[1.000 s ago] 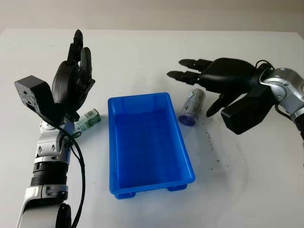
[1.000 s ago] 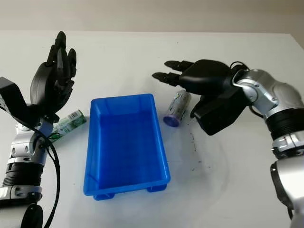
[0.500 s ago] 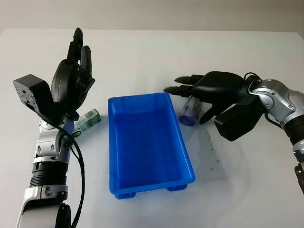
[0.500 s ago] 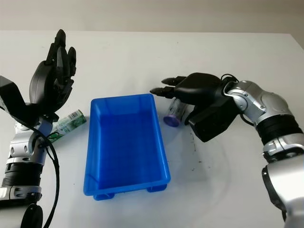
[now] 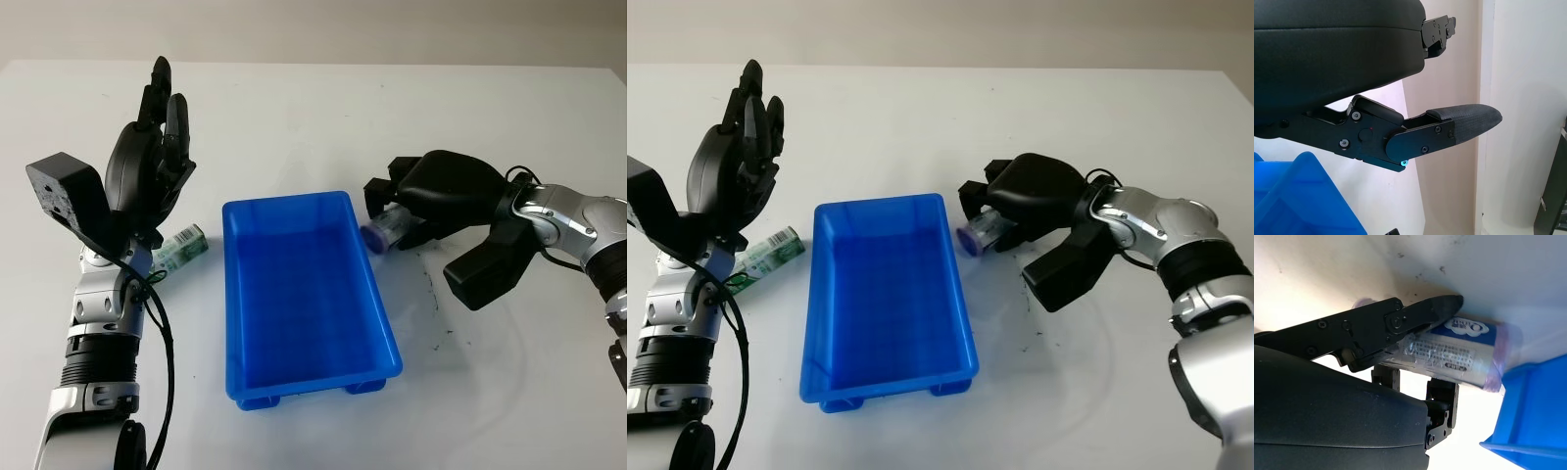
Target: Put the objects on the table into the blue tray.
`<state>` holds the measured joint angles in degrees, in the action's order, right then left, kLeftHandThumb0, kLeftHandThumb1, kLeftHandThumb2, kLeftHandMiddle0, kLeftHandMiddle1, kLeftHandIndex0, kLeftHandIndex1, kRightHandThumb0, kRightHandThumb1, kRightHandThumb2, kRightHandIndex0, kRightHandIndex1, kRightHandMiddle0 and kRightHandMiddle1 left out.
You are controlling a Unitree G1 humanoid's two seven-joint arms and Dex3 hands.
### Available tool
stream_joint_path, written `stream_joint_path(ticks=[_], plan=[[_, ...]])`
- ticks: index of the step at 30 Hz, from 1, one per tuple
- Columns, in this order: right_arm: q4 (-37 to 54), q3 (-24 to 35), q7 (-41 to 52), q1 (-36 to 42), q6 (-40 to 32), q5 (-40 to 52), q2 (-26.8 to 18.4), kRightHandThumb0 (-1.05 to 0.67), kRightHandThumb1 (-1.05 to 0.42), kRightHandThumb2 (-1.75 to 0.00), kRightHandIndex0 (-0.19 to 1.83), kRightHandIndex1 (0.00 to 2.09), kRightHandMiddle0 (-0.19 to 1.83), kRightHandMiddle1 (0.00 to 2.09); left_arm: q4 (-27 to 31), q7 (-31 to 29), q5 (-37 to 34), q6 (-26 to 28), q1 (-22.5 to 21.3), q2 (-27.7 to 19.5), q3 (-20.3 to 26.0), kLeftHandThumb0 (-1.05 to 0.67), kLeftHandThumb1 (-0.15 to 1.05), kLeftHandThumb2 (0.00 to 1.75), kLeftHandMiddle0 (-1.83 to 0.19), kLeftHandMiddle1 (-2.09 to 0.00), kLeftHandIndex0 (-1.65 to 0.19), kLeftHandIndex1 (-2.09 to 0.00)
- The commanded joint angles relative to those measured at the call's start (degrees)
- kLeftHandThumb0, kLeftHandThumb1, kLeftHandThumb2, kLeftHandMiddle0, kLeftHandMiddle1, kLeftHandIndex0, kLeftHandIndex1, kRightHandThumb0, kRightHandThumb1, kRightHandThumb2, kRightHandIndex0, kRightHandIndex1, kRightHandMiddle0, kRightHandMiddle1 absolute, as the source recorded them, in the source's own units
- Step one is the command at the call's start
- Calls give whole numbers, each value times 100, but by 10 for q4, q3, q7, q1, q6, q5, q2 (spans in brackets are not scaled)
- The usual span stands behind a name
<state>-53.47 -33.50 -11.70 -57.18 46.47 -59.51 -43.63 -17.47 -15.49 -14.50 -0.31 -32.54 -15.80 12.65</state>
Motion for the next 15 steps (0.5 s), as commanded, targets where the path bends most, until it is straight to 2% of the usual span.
stream_joint_path(ticks=[1,7,15], plan=[[-9,-14,-12,6,-5,-11,-7,-55,-105,-38,120,209,84,209,5,-1,3,0,-3,-8,2,-77,105,67,19,0,19,0],[-14,-13,-29,-5,-24,-10,-5,-52,-105,-39,118,209,78,209,1,0,3,-1,-6,-6,1,-77,105,67,19,0,19,0],[-28,30,-53,-53,-66,41,-1,-45,-105,-20,96,209,72,209,3,-1,2,3,-6,-8,2,-78,105,65,19,0,19,0]])
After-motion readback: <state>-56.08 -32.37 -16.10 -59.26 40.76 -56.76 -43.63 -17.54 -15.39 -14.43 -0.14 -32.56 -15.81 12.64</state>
